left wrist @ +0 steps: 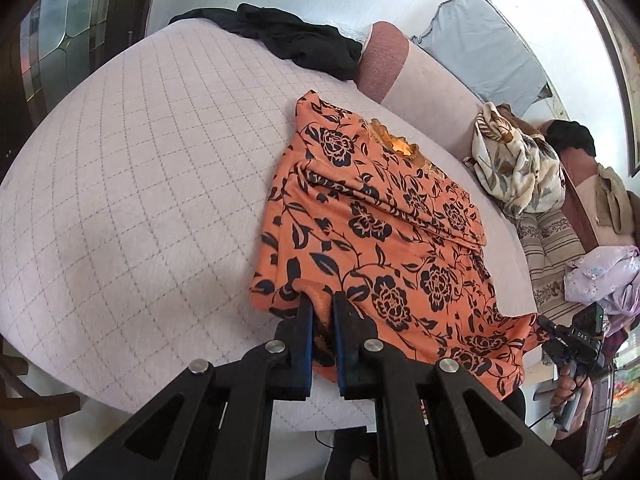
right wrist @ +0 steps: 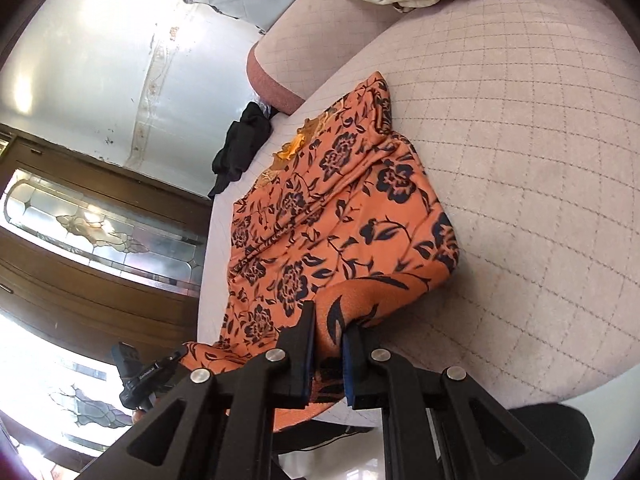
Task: Fold small clothes
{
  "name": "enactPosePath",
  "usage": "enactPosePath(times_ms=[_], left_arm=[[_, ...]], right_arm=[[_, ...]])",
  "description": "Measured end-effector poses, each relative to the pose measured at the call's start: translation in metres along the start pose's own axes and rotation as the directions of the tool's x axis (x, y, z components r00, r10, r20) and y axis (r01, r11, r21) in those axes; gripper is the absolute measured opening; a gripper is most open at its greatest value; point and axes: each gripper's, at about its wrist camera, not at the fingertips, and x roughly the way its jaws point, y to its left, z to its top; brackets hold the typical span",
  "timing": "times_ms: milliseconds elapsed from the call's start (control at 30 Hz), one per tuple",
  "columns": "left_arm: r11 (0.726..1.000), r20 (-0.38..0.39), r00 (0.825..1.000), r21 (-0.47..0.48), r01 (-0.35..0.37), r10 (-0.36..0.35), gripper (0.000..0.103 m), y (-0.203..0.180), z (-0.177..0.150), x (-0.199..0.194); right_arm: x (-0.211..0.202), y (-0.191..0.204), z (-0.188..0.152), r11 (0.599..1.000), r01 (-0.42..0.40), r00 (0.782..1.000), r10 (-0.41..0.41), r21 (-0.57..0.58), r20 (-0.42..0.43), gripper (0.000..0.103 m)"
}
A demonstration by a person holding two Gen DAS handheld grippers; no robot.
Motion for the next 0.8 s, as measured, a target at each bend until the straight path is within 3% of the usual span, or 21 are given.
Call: enactPosePath(times_ms=[233, 367, 667, 800], left_arm=[[1.000, 0.002, 1.000, 0.009, -0.019, 0.019, 0.009, -0.003, 0.052, 0.014], [0.998, -0.001, 0.998, 0.023, -0.060, 0.060, 0.009, -0.004, 0.105, 0.041], [0.993, -0.004, 0.993, -0.011, -0.115, 0.115, 0.009, -0.012, 0.230, 0.145], [0.992, 0.010, 0.992, -0.032, -0.124, 0.125, 0.009, -0.013, 0.267, 0.182]], right_arm=[[0.008, 0.020, 0.046, 0.998, -0.056, 0.998, 0.057, -0.006, 0.038, 0.012], [0.029, 0.028, 0.088, 0.998, -0.068, 0.996, 0.067, 0.002, 0.067, 0.012], [0.123, 0.003, 0.205, 0.991, -0.068, 0.986, 0.049, 0.115, 0.161, 0.012], [0.170, -0.021, 0.246, 0.983, -0.048, 0.981, 0.014, 0.174, 0.191, 0.012]])
